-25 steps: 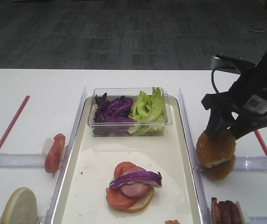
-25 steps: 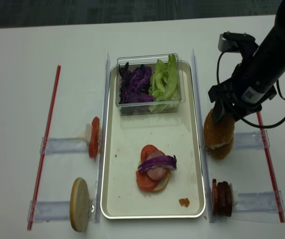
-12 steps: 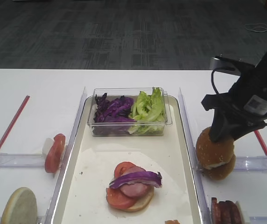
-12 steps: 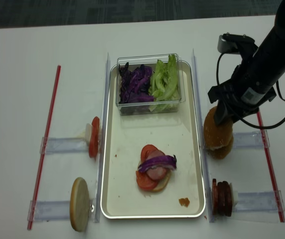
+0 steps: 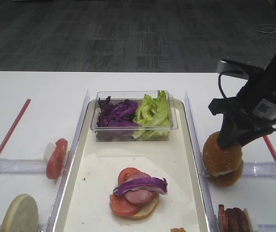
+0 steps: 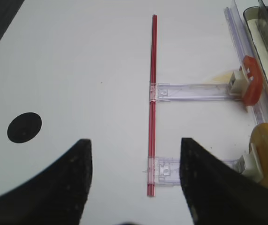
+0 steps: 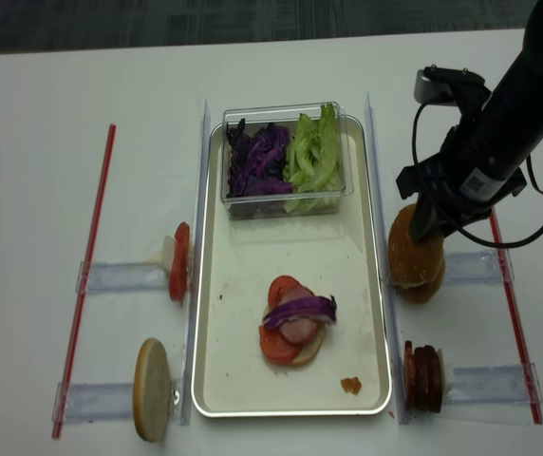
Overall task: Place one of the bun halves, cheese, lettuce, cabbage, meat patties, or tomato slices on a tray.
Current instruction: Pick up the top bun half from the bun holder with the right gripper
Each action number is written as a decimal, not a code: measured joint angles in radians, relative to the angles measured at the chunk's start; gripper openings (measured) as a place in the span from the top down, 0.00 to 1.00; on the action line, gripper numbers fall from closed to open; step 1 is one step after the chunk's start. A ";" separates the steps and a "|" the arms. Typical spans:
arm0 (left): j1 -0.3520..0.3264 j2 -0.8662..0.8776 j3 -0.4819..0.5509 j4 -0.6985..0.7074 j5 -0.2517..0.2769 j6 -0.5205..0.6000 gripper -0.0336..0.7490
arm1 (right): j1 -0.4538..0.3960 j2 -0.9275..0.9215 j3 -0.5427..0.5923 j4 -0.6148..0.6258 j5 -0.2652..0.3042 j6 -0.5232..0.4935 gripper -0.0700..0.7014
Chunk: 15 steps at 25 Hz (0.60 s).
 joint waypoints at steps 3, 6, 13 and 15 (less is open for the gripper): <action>0.000 0.000 0.000 0.000 0.000 0.000 0.46 | 0.000 0.000 0.000 0.008 0.003 0.000 0.58; 0.000 0.000 0.000 0.000 0.000 0.000 0.46 | 0.000 0.000 0.000 0.010 0.008 0.000 0.59; 0.000 0.000 0.000 0.000 0.000 0.000 0.46 | 0.000 0.000 0.000 0.012 0.018 0.000 0.59; 0.000 0.000 0.000 0.000 0.000 0.000 0.46 | 0.000 0.000 0.000 0.012 0.018 0.000 0.59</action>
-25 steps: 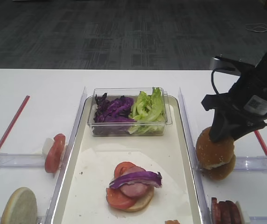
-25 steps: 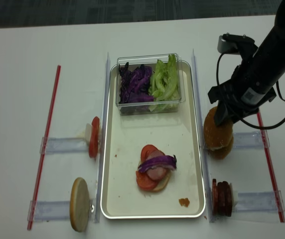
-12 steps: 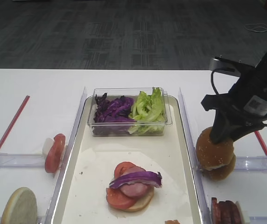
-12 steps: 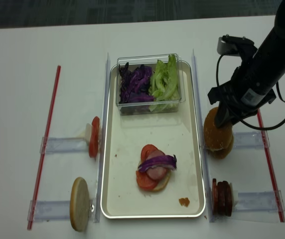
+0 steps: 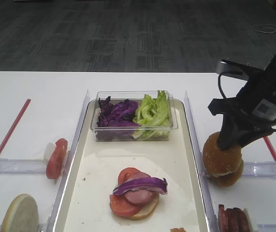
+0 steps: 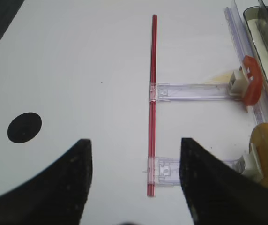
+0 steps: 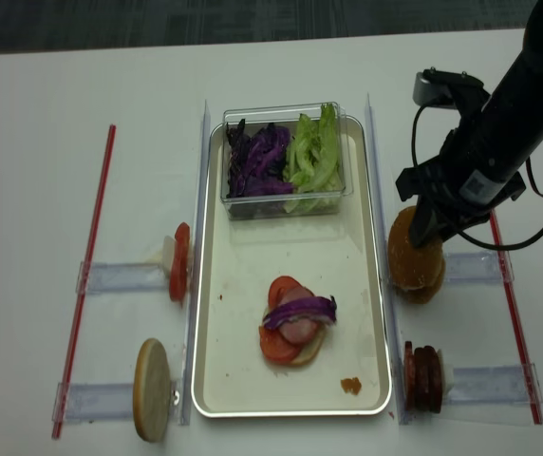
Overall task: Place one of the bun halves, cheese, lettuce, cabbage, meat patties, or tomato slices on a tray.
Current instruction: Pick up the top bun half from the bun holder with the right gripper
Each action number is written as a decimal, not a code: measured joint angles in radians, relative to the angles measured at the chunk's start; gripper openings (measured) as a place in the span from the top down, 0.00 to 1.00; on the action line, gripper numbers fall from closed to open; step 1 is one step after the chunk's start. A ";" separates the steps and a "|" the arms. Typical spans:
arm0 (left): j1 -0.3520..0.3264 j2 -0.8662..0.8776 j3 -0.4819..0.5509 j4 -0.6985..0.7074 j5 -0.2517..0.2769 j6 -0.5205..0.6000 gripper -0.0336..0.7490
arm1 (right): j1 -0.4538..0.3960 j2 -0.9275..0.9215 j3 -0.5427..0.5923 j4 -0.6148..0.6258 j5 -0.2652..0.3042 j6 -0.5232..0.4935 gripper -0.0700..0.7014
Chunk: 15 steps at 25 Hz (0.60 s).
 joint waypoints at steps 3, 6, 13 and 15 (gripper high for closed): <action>0.000 0.000 0.000 0.000 0.000 0.000 0.46 | 0.000 0.000 0.000 0.000 0.000 -0.002 0.63; 0.000 0.000 0.000 0.000 0.000 0.000 0.46 | 0.000 0.000 0.000 0.004 0.002 -0.004 0.66; 0.000 0.000 0.000 0.000 0.000 0.000 0.46 | 0.000 0.000 0.000 0.006 0.004 -0.004 0.67; 0.000 0.000 0.000 0.000 0.000 0.000 0.46 | 0.000 0.000 0.000 0.006 0.004 -0.013 0.67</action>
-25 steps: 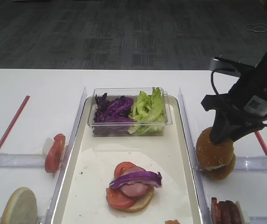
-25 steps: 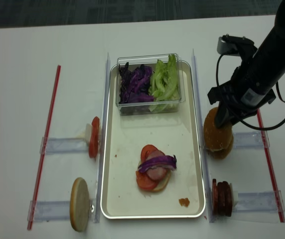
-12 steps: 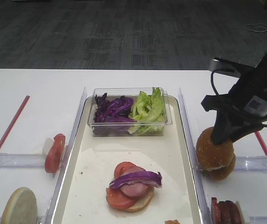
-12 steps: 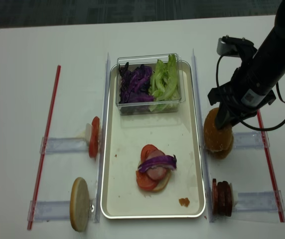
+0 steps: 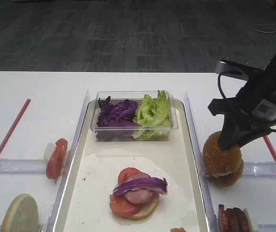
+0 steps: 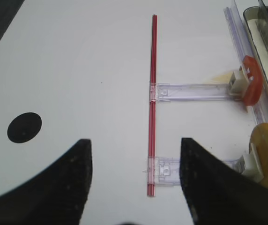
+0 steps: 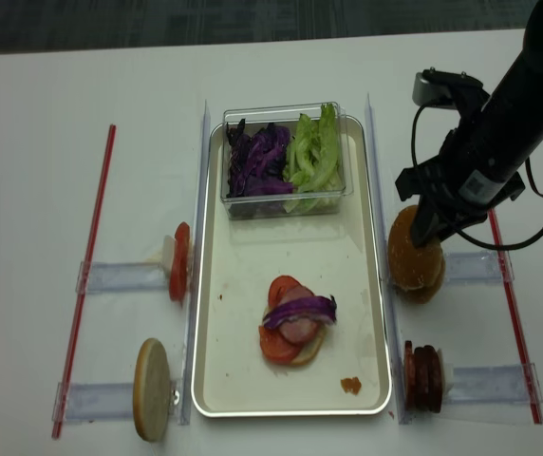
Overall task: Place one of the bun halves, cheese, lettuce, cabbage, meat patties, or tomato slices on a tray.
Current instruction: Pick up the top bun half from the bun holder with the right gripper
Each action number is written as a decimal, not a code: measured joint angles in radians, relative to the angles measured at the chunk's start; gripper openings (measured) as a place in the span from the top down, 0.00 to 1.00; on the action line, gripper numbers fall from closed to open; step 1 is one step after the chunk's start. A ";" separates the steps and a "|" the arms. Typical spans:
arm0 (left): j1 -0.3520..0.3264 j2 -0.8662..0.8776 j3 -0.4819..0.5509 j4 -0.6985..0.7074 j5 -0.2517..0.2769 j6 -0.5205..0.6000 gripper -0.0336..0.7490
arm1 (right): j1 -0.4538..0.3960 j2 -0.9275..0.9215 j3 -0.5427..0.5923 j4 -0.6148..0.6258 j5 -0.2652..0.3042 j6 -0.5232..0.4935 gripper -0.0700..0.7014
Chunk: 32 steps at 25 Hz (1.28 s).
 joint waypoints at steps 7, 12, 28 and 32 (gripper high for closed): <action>0.000 0.000 0.000 0.000 0.000 0.000 0.46 | 0.000 0.000 0.000 0.013 0.002 -0.009 0.71; 0.000 0.000 0.000 0.000 0.000 0.000 0.46 | 0.000 0.000 0.000 0.017 0.002 -0.009 0.71; 0.000 0.000 0.000 0.000 0.000 0.000 0.46 | 0.000 -0.010 0.000 0.019 0.003 -0.009 0.71; 0.000 0.000 0.000 0.000 0.000 0.000 0.46 | 0.000 -0.016 0.000 0.020 0.013 -0.007 0.71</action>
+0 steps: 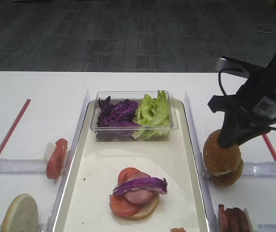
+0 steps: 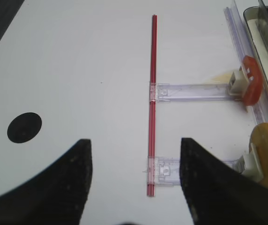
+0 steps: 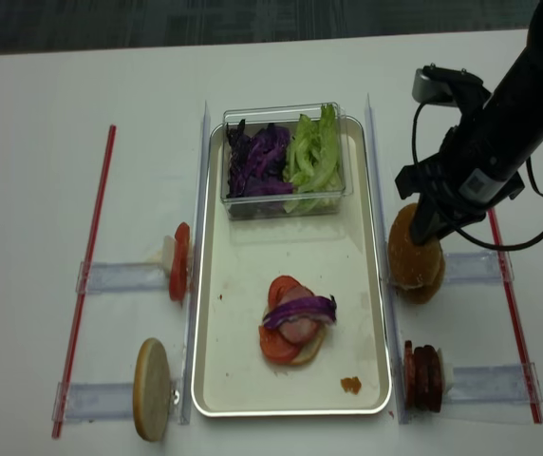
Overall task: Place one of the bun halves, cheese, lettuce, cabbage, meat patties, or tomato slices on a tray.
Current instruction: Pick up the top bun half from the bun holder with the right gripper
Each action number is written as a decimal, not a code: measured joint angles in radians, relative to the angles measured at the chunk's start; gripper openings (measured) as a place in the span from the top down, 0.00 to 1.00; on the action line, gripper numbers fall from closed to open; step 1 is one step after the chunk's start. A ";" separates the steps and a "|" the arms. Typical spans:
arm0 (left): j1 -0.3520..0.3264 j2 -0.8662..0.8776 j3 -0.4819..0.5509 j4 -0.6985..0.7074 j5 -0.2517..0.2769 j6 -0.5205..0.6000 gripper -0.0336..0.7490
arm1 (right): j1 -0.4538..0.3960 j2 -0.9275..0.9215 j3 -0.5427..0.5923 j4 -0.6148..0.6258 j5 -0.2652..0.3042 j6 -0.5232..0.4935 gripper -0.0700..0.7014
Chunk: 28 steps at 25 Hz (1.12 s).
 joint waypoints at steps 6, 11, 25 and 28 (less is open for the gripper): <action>0.000 0.000 0.000 0.000 0.000 0.000 0.46 | 0.000 -0.029 0.000 0.002 0.002 0.006 0.71; 0.000 0.000 0.000 0.000 0.000 0.000 0.46 | 0.000 -0.056 0.000 0.036 0.002 0.001 0.71; 0.000 0.000 0.000 0.000 0.000 0.000 0.46 | 0.000 -0.107 0.000 0.226 0.047 -0.110 0.71; 0.000 0.000 0.000 0.000 0.000 0.000 0.46 | 0.000 -0.107 0.000 0.289 0.056 -0.158 0.71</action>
